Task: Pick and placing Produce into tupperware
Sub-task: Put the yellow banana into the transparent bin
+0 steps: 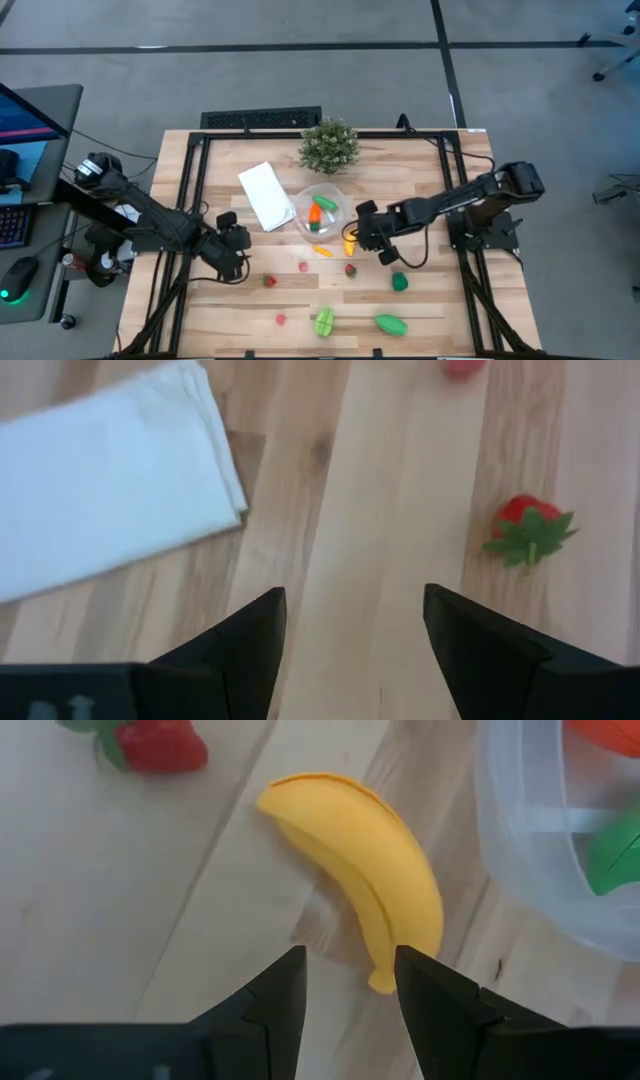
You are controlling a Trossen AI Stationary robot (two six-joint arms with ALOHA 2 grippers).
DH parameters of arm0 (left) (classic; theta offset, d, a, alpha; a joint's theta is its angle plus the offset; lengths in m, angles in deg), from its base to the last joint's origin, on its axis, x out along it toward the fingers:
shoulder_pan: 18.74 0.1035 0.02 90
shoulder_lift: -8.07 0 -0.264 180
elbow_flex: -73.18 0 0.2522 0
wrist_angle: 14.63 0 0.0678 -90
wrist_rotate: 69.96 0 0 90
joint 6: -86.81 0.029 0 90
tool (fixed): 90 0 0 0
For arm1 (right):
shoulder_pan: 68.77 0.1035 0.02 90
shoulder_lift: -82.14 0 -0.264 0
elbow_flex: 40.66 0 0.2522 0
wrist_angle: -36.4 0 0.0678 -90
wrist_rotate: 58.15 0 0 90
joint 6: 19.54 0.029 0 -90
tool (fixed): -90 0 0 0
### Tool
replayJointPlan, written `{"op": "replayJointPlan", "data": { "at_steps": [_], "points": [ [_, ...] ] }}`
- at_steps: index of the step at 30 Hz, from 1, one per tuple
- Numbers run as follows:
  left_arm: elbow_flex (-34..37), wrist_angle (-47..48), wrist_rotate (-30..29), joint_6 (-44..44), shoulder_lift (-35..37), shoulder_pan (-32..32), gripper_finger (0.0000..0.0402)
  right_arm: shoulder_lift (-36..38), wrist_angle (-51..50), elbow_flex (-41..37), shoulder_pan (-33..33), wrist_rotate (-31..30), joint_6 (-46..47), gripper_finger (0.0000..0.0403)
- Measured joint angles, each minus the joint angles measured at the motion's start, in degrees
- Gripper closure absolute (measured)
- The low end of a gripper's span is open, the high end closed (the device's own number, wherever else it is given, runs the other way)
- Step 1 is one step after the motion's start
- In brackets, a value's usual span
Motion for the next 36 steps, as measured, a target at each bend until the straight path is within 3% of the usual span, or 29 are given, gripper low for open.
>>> {"op": "replayJointPlan", "data": {
  "at_steps": [9,20,32,36],
  "points": [
    [0.0,-0.51,-5.74,0.0,-0.02,-1.05,0.0173,-0.05,1.04,-0.02,-3.78,0.69,-0.08,0.0257],
    [0.0,-0.52,-7.05,0.0,-0.02,-1.05,0.0173,-0.05,4.27,-0.02,-6.85,11.03,-0.59,0.0252],
    [0.0,-0.55,-8.32,-0.02,-0.04,-1.05,0.0173,-0.05,6.07,-0.02,-6.72,10.95,-2.05,0.0141],
    [0.0,-0.57,-8.62,-0.06,-0.04,-1.05,0.0173,-0.05,6.43,-0.02,-6.7,10.95,-3.07,0.0123]
  ]
}}
